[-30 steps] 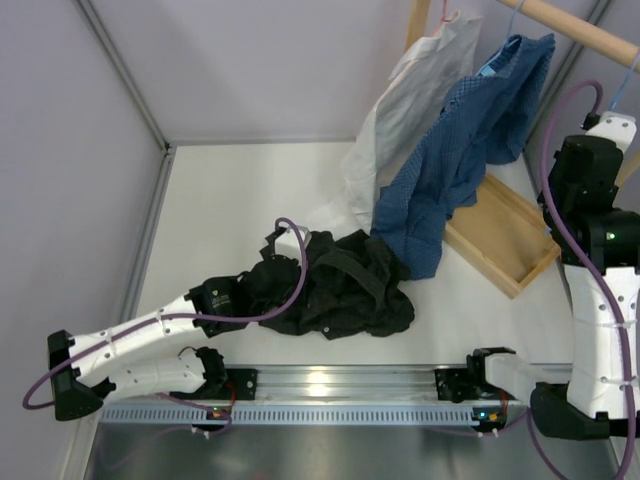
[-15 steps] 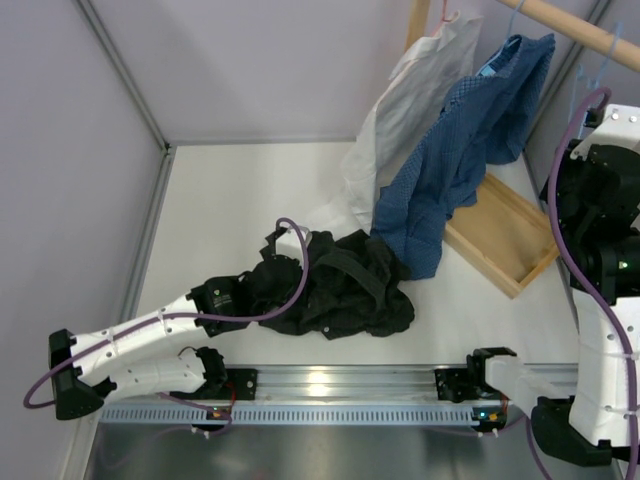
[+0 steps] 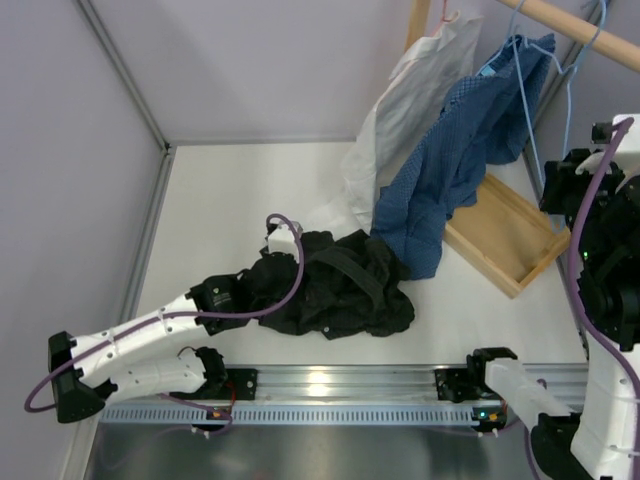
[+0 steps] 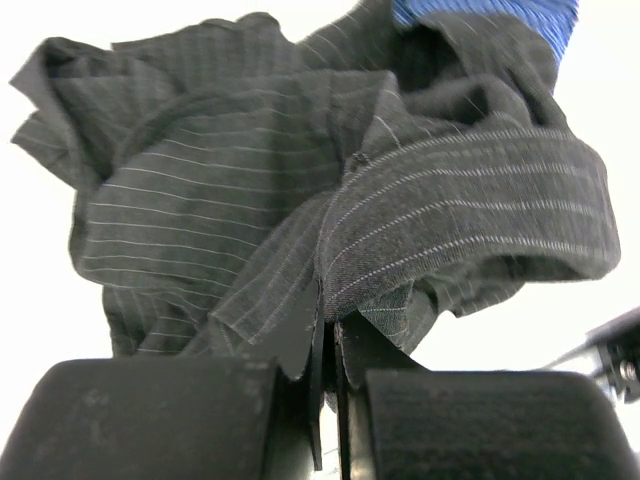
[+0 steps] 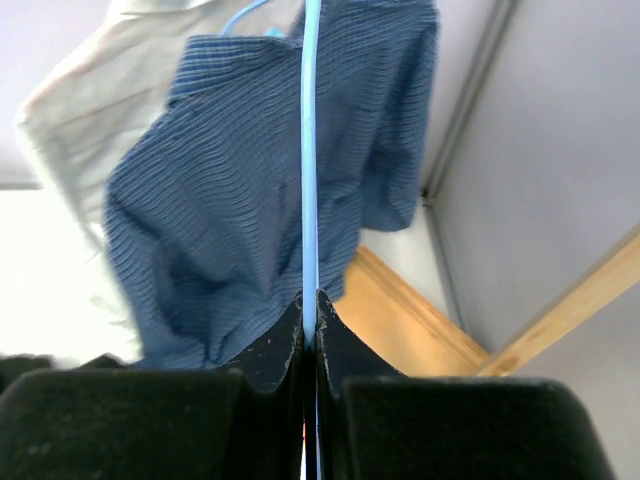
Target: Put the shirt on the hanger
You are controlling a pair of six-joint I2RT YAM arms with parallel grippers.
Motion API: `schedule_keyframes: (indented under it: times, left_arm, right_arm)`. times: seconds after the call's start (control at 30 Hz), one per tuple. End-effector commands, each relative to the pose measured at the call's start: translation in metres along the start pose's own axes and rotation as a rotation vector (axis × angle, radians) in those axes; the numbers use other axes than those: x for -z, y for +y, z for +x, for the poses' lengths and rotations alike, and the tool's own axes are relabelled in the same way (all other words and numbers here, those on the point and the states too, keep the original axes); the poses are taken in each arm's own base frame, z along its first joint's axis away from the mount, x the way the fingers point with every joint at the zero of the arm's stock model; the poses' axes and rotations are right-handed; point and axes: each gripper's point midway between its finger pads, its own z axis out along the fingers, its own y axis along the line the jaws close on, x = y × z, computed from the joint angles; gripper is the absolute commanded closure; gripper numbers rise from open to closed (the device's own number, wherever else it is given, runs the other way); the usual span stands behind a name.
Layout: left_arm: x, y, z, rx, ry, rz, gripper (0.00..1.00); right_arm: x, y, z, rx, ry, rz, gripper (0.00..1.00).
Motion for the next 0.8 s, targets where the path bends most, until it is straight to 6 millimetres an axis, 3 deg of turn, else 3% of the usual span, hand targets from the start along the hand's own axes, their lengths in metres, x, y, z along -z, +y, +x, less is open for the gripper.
schedule_keyframes:
  times: [0.0,0.07,0.1,0.2,0.23,0.33,0.43,0.5,0.6,0.77]
  left_arm:
    - [-0.002,0.013,-0.021,0.077,-0.059,-0.053,1.00]
    - [-0.005,0.019,-0.035,0.101,-0.068,-0.065,1.00]
    - [-0.006,0.018,-0.038,0.097,-0.058,-0.054,1.00]
    - [-0.010,0.022,-0.056,0.113,-0.063,-0.058,1.00]
    - [-0.012,0.026,-0.066,0.127,-0.074,-0.070,1.00]
    - [-0.017,0.036,-0.079,0.136,-0.076,-0.086,1.00]
    - [-0.026,0.040,-0.089,0.152,-0.060,-0.085,1.00]
    - [-0.034,0.039,-0.095,0.159,-0.047,-0.084,1.00]
    - [-0.045,0.036,-0.106,0.174,-0.036,-0.080,1.00]
    - [-0.064,0.027,-0.110,0.214,-0.008,-0.076,1.00]
  right_arm:
    - [0.028,0.024,0.006,-0.030,-0.010,-0.148,1.00]
    - [0.040,0.033,0.021,-0.039,0.018,-0.198,1.00]
    - [0.058,0.035,0.020,-0.042,-0.013,-0.221,1.00]
    - [0.092,0.058,0.025,-0.043,-0.053,-0.378,1.00]
    - [0.105,0.075,0.032,-0.041,-0.037,-0.491,1.00]
    - [0.126,0.098,0.050,-0.039,0.004,-0.661,1.00]
    - [0.136,0.121,0.077,-0.036,0.079,-0.827,1.00]
    - [0.136,0.135,0.104,-0.041,0.174,-0.914,1.00]
    - [0.133,0.148,0.128,-0.061,0.243,-0.983,1.00]
    - [0.137,0.160,0.149,-0.110,0.296,-1.047,1.00]
